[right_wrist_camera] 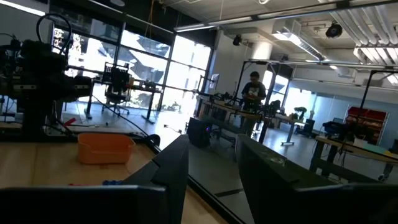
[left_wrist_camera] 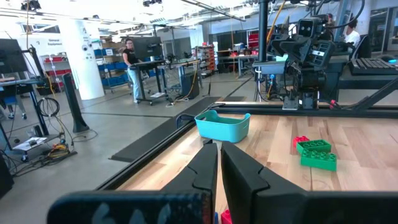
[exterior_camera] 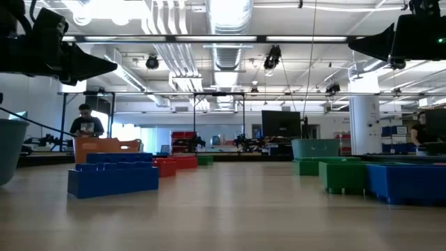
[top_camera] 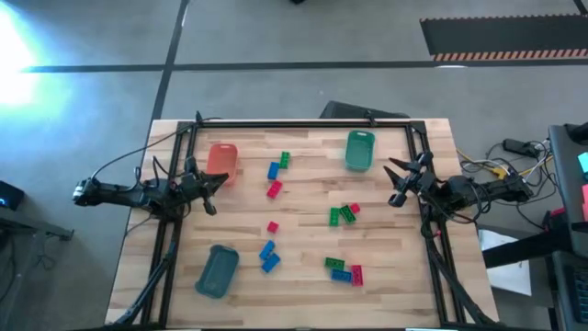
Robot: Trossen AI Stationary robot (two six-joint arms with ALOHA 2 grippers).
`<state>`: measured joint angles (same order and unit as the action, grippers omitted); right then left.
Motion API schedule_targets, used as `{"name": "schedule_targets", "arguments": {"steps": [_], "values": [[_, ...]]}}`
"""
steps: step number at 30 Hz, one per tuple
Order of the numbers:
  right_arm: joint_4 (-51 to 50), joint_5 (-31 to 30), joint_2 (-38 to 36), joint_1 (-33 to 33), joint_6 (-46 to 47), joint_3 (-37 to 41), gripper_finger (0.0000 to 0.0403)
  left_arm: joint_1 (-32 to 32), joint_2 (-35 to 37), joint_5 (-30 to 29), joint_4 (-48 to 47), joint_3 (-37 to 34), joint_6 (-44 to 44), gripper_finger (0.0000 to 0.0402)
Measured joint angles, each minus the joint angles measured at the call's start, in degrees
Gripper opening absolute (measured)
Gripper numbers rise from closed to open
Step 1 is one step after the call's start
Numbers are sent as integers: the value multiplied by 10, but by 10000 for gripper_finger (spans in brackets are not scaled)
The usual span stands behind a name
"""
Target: Sort & place blocks by color
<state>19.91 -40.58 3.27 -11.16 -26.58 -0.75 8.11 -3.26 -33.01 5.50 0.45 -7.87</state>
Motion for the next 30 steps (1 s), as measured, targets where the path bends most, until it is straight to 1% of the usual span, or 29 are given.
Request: {"name": "schedule_targets", "arguments": {"steps": [3,5,6,7,10,11,12,14,16,18,21,23,30], "values": [[0,0,0,0,3,0,123,0,0,0,0,0,0,6],[0,0,0,0,32,0,123,0,0,0,0,0,0,6],[0,1,0,-1,74,0,123,0,0,0,0,0,0,6],[0,2,0,-1,141,0,123,0,0,0,0,0,0,6],[0,4,0,0,392,0,123,0,0,0,1,0,1,6],[1,0,0,0,439,0,123,0,0,0,3,0,1,6],[5,-12,0,1,456,0,123,0,0,0,10,0,1,6],[5,-43,0,2,455,0,123,0,0,0,32,0,26,6],[5,-37,0,2,455,0,123,0,0,0,57,0,77,6],[6,-12,2,2,458,0,123,0,0,0,94,0,123,6],[23,52,2,2,450,0,123,0,0,0,146,0,163,6],[34,77,3,2,437,0,123,0,0,0,170,0,162,6],[64,80,16,2,424,-1,123,0,-12,5,309,0,156,6]]}}
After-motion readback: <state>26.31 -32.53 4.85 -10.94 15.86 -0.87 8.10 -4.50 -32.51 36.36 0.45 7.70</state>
